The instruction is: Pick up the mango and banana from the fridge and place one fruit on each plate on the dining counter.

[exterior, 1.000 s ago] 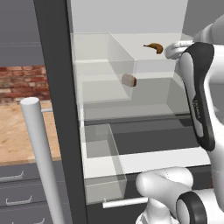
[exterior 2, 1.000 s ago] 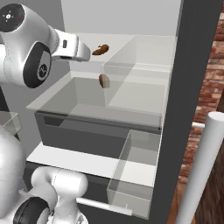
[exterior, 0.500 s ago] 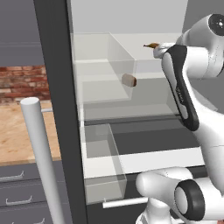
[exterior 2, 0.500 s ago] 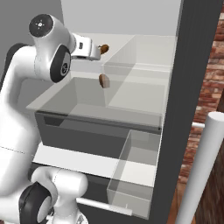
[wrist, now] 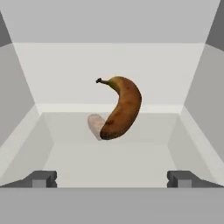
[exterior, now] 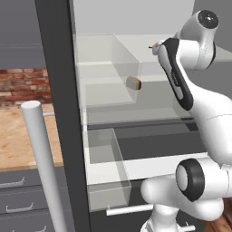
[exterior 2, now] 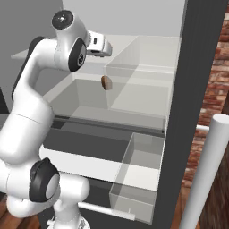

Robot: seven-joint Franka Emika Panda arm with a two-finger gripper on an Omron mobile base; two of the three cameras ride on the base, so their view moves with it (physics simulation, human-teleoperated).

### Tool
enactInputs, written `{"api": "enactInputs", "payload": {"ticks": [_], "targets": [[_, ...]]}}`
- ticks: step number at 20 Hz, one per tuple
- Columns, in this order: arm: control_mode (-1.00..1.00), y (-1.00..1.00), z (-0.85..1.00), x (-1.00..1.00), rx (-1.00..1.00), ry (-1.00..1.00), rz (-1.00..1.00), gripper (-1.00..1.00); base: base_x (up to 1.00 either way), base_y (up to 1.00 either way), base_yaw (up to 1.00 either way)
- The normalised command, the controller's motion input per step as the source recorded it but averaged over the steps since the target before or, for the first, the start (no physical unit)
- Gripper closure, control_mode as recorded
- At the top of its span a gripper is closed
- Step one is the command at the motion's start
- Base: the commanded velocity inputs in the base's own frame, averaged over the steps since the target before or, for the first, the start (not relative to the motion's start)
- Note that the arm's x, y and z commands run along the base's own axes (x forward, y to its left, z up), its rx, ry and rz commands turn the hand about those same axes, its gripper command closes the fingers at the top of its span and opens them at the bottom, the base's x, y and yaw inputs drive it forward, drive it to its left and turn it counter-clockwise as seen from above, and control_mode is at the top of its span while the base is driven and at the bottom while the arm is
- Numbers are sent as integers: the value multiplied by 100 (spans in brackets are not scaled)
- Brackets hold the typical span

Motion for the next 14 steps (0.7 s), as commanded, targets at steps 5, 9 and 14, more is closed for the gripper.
{"api": "enactInputs", "payload": {"ticks": [5, 9, 14], "targets": [[-100, -16, -8, 51, 0, 1, 0, -100, 0, 0, 0], [-100, -13, -10, 44, 0, 3, 0, -100, 0, 0, 0], [-100, -8, -11, 54, 0, 9, 0, -100, 0, 0, 0]]}}
